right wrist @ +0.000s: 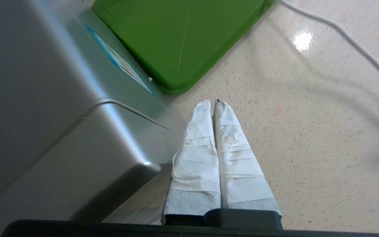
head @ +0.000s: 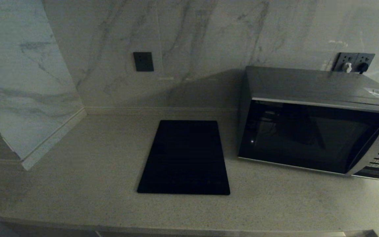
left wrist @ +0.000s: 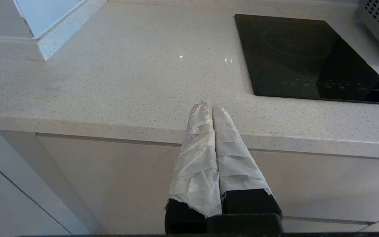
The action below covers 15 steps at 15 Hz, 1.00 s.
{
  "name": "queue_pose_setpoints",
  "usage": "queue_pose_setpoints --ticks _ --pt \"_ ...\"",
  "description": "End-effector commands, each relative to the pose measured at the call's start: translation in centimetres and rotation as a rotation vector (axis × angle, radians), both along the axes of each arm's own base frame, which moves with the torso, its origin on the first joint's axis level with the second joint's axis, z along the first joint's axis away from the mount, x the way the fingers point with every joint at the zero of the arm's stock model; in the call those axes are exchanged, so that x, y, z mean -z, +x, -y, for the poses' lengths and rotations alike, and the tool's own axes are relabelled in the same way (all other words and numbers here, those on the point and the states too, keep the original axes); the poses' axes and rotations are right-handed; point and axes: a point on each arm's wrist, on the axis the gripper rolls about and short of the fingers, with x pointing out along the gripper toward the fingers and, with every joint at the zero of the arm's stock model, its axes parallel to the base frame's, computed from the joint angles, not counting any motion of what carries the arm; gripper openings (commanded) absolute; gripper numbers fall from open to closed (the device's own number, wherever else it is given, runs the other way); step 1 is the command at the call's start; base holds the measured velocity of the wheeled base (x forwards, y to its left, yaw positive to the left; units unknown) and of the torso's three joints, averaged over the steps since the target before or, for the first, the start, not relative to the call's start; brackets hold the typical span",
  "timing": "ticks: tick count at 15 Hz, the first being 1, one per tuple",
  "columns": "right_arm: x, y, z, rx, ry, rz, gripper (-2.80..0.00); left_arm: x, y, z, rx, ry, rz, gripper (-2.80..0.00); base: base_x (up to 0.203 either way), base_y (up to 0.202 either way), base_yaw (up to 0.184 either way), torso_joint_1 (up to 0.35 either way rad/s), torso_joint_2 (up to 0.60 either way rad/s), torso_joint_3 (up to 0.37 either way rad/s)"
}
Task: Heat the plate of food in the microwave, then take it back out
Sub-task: Open the microwave oven
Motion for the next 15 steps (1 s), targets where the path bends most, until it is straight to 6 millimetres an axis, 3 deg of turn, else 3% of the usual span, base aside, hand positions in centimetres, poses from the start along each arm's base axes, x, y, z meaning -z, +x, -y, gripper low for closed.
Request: queue_pose_setpoints --ticks 1,9,15 --pt "0.6 1.0 -0.6 -0.024 0.023 0.005 -2.8 0.0 0.0 0.0 -0.001 -0.001 0.0 -2.8 0.0 0.0 0.0 0.0 0.0 0.0" --pt "0.1 4.5 -3.3 -0.114 0.031 0.054 -2.8 0.0 0.0 0.0 -0.001 -0.001 0.0 -2.8 0.0 0.0 0.0 0.0 0.0 0.0" --pt "0.0 5.6 -3.5 -0.127 0.02 0.066 -2.8 0.0 0.0 0.0 -0.001 -0.001 0.0 -2.8 0.0 0.0 0.0 0.0 0.0 0.0"
